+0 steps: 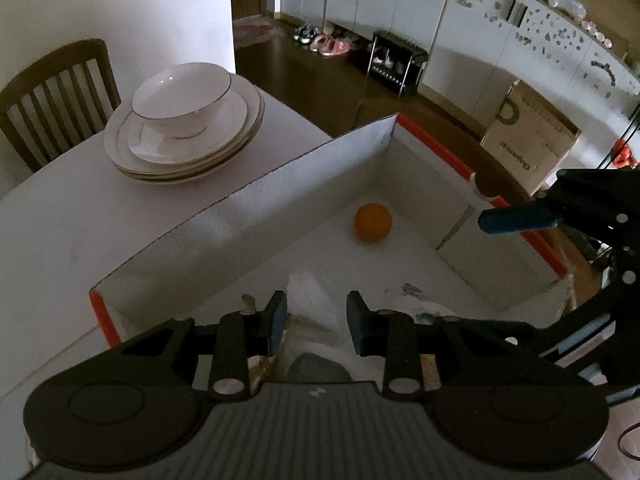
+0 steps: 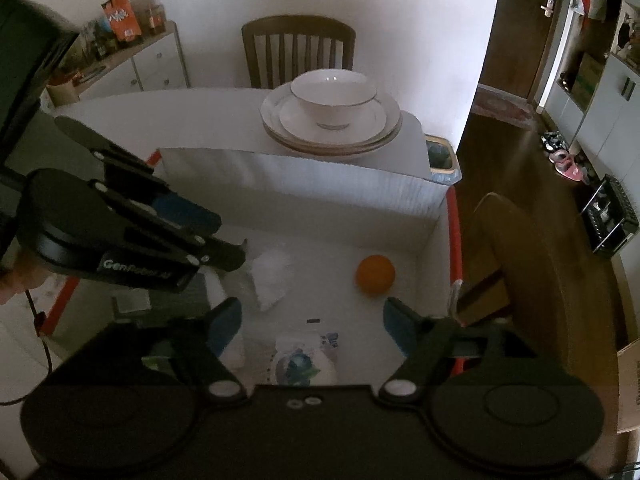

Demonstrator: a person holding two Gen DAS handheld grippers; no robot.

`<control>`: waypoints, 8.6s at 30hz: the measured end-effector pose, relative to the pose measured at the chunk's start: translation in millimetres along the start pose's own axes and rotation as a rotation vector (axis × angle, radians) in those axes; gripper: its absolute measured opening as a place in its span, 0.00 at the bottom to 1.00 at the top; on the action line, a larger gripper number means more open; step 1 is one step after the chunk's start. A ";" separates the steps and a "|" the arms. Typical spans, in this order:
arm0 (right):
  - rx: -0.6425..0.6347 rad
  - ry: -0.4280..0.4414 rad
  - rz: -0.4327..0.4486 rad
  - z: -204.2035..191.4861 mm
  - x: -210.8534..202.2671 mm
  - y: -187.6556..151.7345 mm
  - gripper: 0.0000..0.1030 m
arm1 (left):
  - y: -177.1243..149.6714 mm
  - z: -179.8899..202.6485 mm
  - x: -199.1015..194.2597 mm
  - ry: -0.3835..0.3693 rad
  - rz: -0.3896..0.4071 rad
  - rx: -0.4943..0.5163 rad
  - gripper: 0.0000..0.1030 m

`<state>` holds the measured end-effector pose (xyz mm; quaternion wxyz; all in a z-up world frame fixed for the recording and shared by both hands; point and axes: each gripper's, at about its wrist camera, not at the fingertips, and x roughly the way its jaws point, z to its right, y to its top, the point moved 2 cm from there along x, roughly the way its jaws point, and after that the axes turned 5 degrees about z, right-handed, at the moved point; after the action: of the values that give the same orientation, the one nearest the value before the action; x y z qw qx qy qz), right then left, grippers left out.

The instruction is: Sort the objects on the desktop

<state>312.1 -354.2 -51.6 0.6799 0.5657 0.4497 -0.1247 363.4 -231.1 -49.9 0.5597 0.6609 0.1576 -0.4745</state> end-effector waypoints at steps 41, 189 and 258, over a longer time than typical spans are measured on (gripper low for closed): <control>0.076 0.010 0.182 -93.2 -74.1 -25.5 0.96 | -105.4 -29.3 -145.9 0.036 0.234 -0.043 0.79; 0.239 0.134 0.119 -269.0 17.9 -53.1 0.17 | -262.5 -169.0 -146.3 0.080 0.061 -0.089 0.22; 0.241 -0.150 0.223 1.7 -30.7 -34.8 0.17 | -14.8 19.7 -20.4 -0.058 0.048 0.085 0.22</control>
<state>272.0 -377.6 -51.5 0.6483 0.6785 0.3142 -0.1435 333.3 -237.3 -40.7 0.5465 0.6738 0.1052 -0.4861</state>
